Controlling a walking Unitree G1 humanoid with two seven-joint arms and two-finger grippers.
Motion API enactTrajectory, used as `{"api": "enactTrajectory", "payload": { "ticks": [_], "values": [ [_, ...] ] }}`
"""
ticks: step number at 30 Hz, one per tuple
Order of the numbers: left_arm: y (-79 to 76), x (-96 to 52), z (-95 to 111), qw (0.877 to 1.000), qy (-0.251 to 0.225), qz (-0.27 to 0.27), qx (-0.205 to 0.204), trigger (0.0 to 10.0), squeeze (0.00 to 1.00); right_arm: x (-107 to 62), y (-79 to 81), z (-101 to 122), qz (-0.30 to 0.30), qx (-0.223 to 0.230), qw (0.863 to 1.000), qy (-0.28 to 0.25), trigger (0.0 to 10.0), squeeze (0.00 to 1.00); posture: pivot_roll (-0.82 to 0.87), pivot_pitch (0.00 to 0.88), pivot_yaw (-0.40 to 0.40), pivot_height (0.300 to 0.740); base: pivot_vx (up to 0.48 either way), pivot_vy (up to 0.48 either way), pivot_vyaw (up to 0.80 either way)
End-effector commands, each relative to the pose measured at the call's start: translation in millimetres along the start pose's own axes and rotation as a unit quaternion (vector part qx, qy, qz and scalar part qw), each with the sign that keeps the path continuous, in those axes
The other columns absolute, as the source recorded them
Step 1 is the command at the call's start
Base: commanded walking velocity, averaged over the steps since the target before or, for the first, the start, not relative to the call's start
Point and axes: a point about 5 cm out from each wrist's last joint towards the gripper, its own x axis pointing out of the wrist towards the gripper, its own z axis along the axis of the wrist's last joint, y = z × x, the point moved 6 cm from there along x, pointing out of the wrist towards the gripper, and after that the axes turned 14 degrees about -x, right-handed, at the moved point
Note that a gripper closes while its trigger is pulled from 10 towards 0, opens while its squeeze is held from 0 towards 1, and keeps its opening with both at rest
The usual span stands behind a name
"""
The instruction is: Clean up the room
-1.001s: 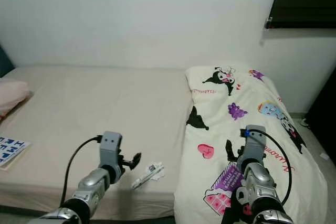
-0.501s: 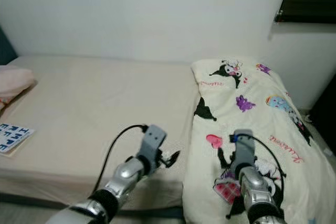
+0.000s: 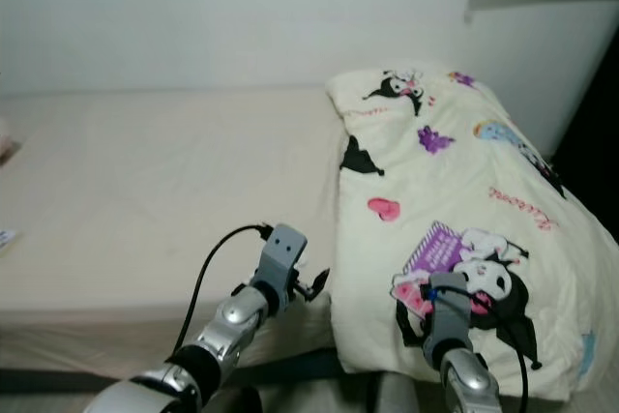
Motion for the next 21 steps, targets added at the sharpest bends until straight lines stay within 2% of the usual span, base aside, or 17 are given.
{"api": "enactTrajectory", "payload": {
  "ticks": [1,6,9,11,13,14,15,16,17,18,19,20,21],
  "values": [
    [3.2,4.4,9.9,1.000,-0.006,0.010,-0.004,10.0,0.00,-4.5,3.9,2.3,0.007,0.007,1.000,-0.002,10.0,0.00,-0.17,0.089,0.065,0.550,0.000,0.000,0.00],
    [9.4,11.7,31.3,0.999,-0.025,0.035,0.015,10.0,0.00,-18.4,0.4,10.7,0.000,0.004,1.000,-0.015,10.0,0.00,-0.19,0.137,0.076,0.530,0.000,0.000,0.00],
    [14.8,16.2,43.7,0.996,-0.027,0.059,0.065,10.0,0.00,-30.3,1.1,17.0,-0.004,0.004,1.000,-0.019,10.0,0.00,-0.21,0.176,0.084,0.515,0.000,0.000,0.00],
    [21.6,16.5,43.5,0.992,-0.013,0.077,0.104,10.0,0.00,-36.7,0.6,21.6,-0.008,0.005,1.000,-0.021,10.0,0.00,-0.22,0.202,0.089,0.505,0.000,0.000,0.00],
    [24.2,16.0,42.2,0.990,-0.008,0.082,0.113,10.0,0.00,-40.0,0.8,23.2,-0.010,0.006,1.000,-0.021,10.0,0.00,-0.22,0.208,0.089,0.500,0.000,0.000,0.00],
    [37.5,12.9,39.8,0.986,0.005,0.107,0.127,10.0,0.00,-44.0,-0.2,26.7,-0.013,0.007,1.000,-0.022,10.0,0.00,-0.23,0.223,0.089,0.490,0.000,0.000,0.00],
    [37.5,12.9,39.8,0.986,0.005,0.107,0.127,10.0,0.00,-44.0,-0.2,26.7,-0.013,0.007,1.000,-0.022,10.0,0.00,-0.23,0.223,0.089,0.490,0.000,0.000,0.00],
    [50.8,9.3,39.0,0.980,0.014,0.131,0.147,10.0,0.00,-46.3,-0.7,28.7,-0.014,0.007,1.000,-0.023,10.0,0.00,-0.23,0.232,0.089,0.480,0.000,0.000,0.00],
    [60.8,6.4,39.3,0.977,0.019,0.150,0.149,10.0,0.00,-47.9,-1.0,29.8,-0.014,0.007,1.000,-0.022,10.0,0.00,-0.23,0.241,0.085,0.475,0.000,0.000,0.00],
    [67.4,4.4,39.5,0.975,0.022,0.162,0.148,10.0,0.00,-49.4,-1.1,30.5,-0.014,0.006,1.000,-0.020,10.0,0.00,-0.23,0.243,0.085,0.470,0.000,0.000,0.00],
    [67.4,4.4,39.5,0.975,0.022,0.162,0.148,10.0,0.00,-49.4,-1.1,30.5,-0.014,0.006,1.000,-0.020,10.0,0.00,-0.23,0.243,0.085,0.470,0.000,0.000,0.00],
    [77.0,1.2,40.9,0.971,0.025,0.178,0.155,10.0,0.00,-50.2,-2.0,31.5,-0.016,0.006,1.000,-0.020,10.0,0.00,-0.22,0.247,0.082,0.465,0.000,0.000,0.00],
    [77.0,1.2,40.9,0.971,0.025,0.178,0.155,10.0,0.00,-50.2,-2.0,31.5,-0.016,0.006,1.000,-0.020,10.0,0.00,-0.22,0.247,0.082,0.465,0.000,0.000,0.00]
  ]
}}
